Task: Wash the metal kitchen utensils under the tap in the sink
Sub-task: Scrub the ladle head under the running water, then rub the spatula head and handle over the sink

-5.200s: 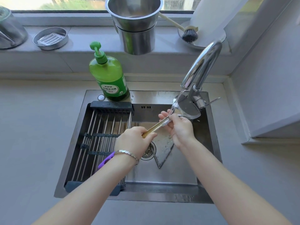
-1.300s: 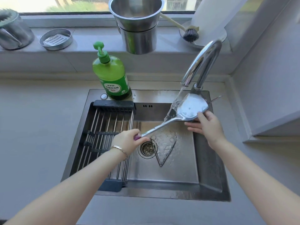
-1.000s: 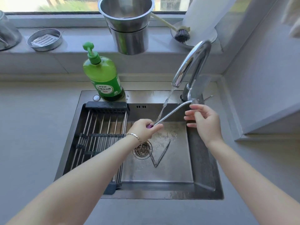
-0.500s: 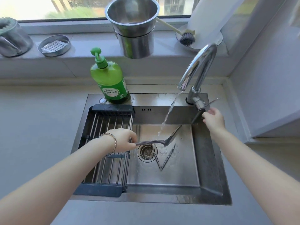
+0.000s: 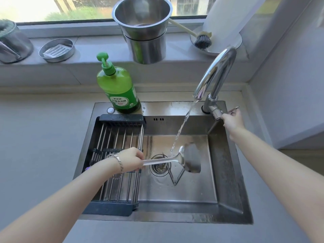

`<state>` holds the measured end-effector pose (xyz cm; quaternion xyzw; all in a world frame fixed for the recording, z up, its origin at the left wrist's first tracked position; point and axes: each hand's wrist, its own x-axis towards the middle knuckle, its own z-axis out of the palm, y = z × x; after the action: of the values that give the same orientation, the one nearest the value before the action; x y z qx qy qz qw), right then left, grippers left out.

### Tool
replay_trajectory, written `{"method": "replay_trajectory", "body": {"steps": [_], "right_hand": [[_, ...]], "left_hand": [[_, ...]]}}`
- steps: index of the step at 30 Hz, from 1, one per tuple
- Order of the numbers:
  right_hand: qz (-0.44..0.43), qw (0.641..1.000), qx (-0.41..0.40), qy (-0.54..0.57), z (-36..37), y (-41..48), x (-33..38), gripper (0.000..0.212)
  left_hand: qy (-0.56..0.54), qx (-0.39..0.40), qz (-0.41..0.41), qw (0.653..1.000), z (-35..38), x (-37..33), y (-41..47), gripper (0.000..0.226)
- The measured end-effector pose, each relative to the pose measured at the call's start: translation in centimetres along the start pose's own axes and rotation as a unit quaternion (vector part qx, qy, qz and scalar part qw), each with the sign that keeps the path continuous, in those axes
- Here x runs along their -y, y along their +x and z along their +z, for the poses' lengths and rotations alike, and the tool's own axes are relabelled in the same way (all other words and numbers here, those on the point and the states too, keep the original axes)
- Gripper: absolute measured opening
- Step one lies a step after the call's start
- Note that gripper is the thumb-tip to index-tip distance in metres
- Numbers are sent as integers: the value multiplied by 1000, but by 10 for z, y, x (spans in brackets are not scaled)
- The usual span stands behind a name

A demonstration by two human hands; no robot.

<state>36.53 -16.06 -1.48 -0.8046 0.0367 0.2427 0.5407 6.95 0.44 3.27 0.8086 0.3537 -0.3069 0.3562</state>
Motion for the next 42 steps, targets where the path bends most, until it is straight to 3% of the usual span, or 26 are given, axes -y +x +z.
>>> {"method": "replay_trajectory", "body": {"steps": [3,5,7,12,16,19,21,23,25,28,30,37,42], "right_hand": [[0,1000,9,-3,1,3,0,38],[-5,999,24,-36,1,8,0,56],[-17,997,27,-74,0,10,3,76],[-6,992,61,-113,-7,5,18,91],[54,961,107,-251,2,-30,19,52],[108,866,272,-407,27,-78,28,22],[61,824,357,-436,54,-106,41,6],[9,829,396,-395,83,-128,65,10],[9,864,415,-286,111,-141,95,14],[-35,903,391,-177,153,-142,141,21],[-19,913,389,-118,181,-141,168,33],[151,888,434,29,247,-131,208,48],[143,901,408,40,267,-123,220,36]], "left_hand": [[72,-100,10,992,-1,1,0,26],[129,-145,22,981,-5,2,0,29],[146,-150,31,977,-8,3,-1,31],[139,-151,30,978,-7,7,-3,25],[91,-140,8,986,-10,13,-7,20],[86,-162,-16,983,-19,20,-15,27],[108,-184,-27,977,-29,25,-20,34],[150,-204,-37,967,-40,29,-25,37],[187,-216,-43,957,-52,31,-29,38],[211,-222,-50,951,-65,34,-32,41],[209,-223,-50,951,-72,37,-33,42],[171,-219,-32,960,-82,46,-27,32],[155,-227,-23,961,-80,52,-19,33]]}}
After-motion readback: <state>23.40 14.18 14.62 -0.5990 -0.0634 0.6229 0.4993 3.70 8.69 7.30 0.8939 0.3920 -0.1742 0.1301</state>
